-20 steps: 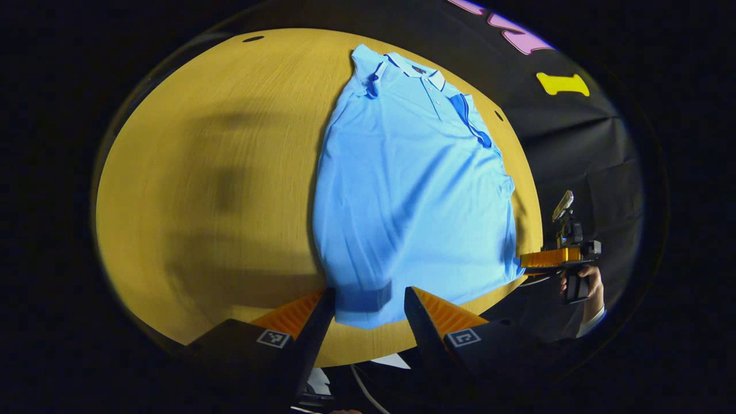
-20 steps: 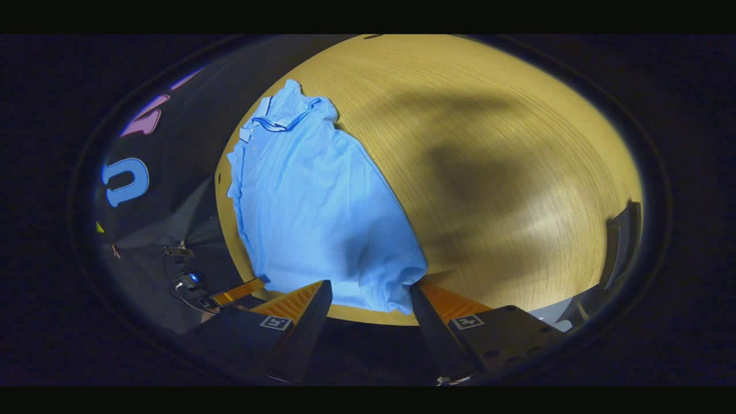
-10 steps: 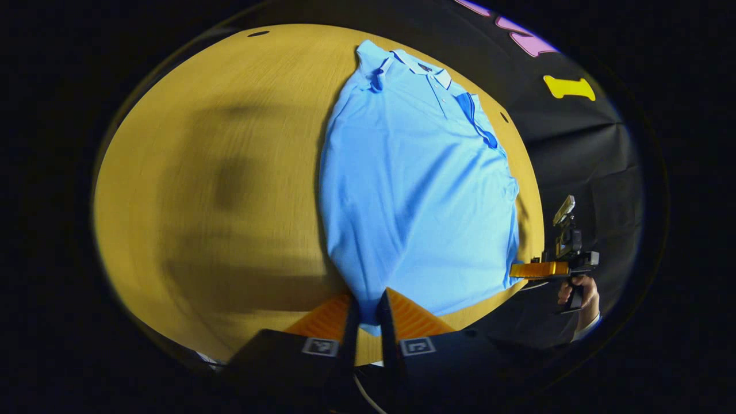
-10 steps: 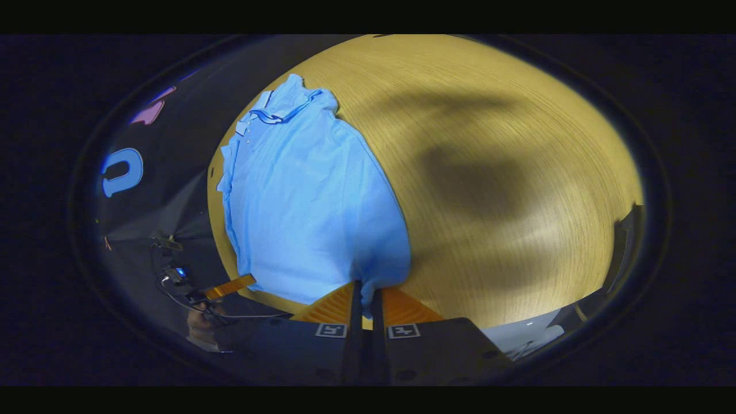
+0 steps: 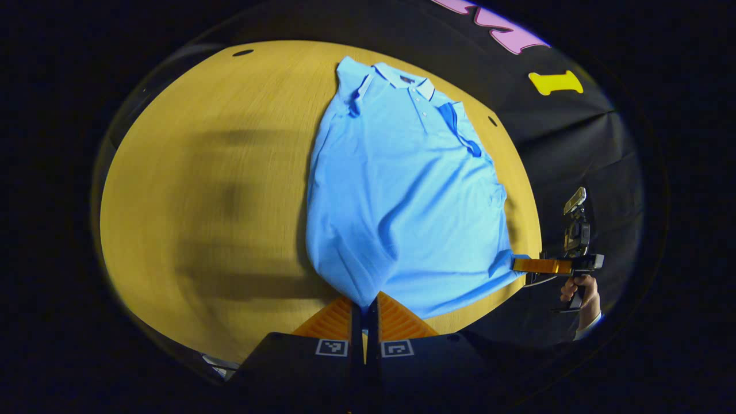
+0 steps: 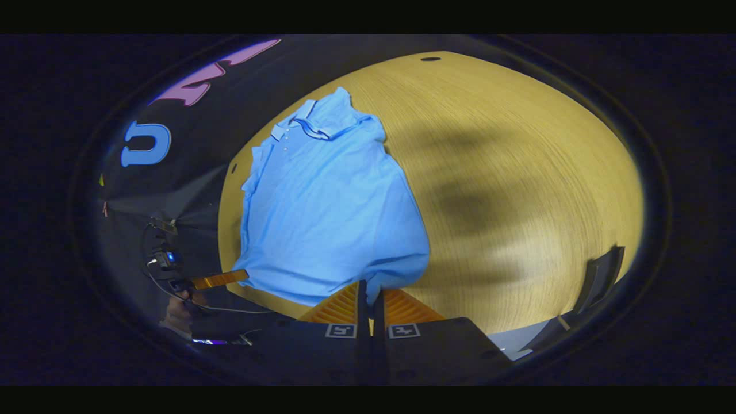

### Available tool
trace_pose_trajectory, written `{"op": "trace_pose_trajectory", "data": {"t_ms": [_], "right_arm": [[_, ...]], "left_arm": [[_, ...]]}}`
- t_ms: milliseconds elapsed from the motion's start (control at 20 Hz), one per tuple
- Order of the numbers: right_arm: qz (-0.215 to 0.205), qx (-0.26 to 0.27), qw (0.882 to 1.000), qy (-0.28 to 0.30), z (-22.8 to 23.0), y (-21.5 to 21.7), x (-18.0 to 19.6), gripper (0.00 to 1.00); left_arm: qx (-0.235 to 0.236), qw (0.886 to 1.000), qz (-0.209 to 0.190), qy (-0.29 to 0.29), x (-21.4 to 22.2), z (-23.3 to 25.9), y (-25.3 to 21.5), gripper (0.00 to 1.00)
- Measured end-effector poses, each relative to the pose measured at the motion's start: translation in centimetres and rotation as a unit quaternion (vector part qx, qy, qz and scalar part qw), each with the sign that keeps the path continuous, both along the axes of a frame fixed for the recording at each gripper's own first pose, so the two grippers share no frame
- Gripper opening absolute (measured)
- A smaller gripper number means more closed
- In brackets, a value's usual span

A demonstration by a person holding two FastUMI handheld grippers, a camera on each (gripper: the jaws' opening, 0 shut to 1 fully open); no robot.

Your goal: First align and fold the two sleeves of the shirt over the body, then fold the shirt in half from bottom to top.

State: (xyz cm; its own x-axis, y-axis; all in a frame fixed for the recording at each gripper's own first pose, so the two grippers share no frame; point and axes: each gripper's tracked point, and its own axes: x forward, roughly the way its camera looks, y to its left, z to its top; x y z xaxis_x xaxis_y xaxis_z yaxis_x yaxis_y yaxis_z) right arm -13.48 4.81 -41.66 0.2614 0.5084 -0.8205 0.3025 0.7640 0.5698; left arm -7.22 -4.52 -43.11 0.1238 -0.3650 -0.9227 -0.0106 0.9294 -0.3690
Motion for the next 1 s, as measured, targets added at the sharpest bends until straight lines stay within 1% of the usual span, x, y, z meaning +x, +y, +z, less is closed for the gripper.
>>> {"op": "trace_pose_trajectory", "data": {"t_ms": [150,350,400,450,500,550,600,650,700,800,850,900,950,1000], "right_arm": [[0.002,-0.018,0.998,-0.059,2.1,-1.4,4.3,0.05],[-0.014,-0.034,0.991,-0.132,4.6,-2.8,10.9,0.05],[-0.016,-0.040,0.988,-0.149,5.2,-3.0,12.5,0.05],[-0.016,-0.043,0.985,-0.166,5.9,-3.0,14.3,0.11],[-0.014,-0.045,0.983,-0.178,6.8,-2.9,15.8,0.00],[-0.009,-0.053,0.980,-0.192,7.3,-3.0,17.5,0.05],[-0.004,-0.058,0.977,-0.205,7.8,-2.8,19.4,0.00],[-0.001,-0.062,0.974,-0.216,8.2,-2.6,21.3,0.00],[-0.003,-0.066,0.972,-0.227,8.6,-2.6,23.2,0.05],[-0.004,-0.072,0.966,-0.246,9.1,-2.7,27.1,0.05],[-0.005,-0.073,0.964,-0.254,9.2,-2.7,29.0,0.05],[-0.007,-0.074,0.963,-0.260,9.4,-2.8,31.0,0.00],[-0.005,-0.074,0.962,-0.264,9.3,-2.7,32.9,0.05],[-0.003,-0.076,0.961,-0.267,9.0,-2.7,34.5,0.00]], "left_arm": [[-0.005,0.999,0.001,-0.051,3.4,3.0,0.1,0.07],[-0.012,0.992,0.002,-0.125,8.5,6.2,-0.3,0.06],[-0.006,0.990,-0.004,-0.140,9.8,6.7,-0.3,0.06],[0.002,0.988,-0.010,-0.154,11.3,7.2,-0.2,0.06],[0.010,0.987,-0.009,-0.162,12.7,7.6,0.1,0.06],[0.012,0.985,-0.005,-0.170,14.5,7.9,0.1,0.07],[0.013,0.984,-0.001,-0.178,16.3,8.3,0.1,0.06],[0.019,0.982,0.000,-0.186,18.1,8.7,0.2,0.06],[0.027,0.980,-0.005,-0.198,19.9,9.1,0.5,0.06],[0.052,0.974,-0.013,-0.220,23.9,9.5,1.3,0.06],[0.061,0.972,-0.009,-0.226,25.5,9.7,1.8,0.06],[0.067,0.971,-0.003,-0.231,27.1,9.9,2.0,0.06],[0.075,0.969,0.000,-0.237,29.1,9.6,2.2,0.06],[0.086,0.966,0.000,-0.245,30.9,9.3,2.5,0.06]]}}
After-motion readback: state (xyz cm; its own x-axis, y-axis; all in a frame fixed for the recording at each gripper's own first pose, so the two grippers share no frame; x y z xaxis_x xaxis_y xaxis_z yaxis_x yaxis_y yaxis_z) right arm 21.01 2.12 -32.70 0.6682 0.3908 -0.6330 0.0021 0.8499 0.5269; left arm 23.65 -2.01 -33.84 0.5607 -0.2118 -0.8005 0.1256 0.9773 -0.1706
